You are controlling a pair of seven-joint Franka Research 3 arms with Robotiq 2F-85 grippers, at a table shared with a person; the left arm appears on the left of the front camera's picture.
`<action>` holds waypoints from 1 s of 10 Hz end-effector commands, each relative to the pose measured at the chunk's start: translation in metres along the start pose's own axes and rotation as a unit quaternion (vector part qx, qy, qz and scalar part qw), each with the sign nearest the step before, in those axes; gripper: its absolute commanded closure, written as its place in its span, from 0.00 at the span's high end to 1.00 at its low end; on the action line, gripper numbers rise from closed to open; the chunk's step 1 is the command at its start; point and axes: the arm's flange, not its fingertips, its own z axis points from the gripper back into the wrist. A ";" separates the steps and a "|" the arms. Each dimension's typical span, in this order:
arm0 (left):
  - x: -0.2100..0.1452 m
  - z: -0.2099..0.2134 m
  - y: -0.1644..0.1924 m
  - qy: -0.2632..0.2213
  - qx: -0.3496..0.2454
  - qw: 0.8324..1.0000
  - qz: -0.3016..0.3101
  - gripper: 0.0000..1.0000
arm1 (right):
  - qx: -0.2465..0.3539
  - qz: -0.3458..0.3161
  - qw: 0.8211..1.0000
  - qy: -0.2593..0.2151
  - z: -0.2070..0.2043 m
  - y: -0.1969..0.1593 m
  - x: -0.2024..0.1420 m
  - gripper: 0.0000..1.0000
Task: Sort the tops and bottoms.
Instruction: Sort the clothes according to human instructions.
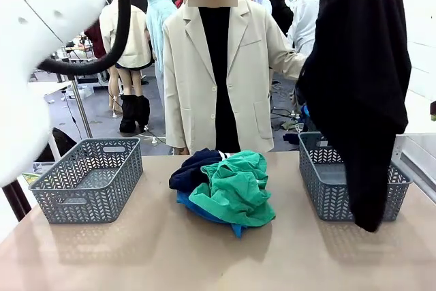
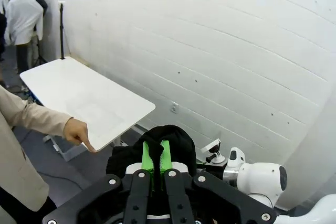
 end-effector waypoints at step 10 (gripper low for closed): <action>0.011 0.018 -0.012 -0.001 0.000 1.000 -0.012 0.00 | 0.002 -0.005 1.000 0.004 0.000 0.000 -0.001 1.00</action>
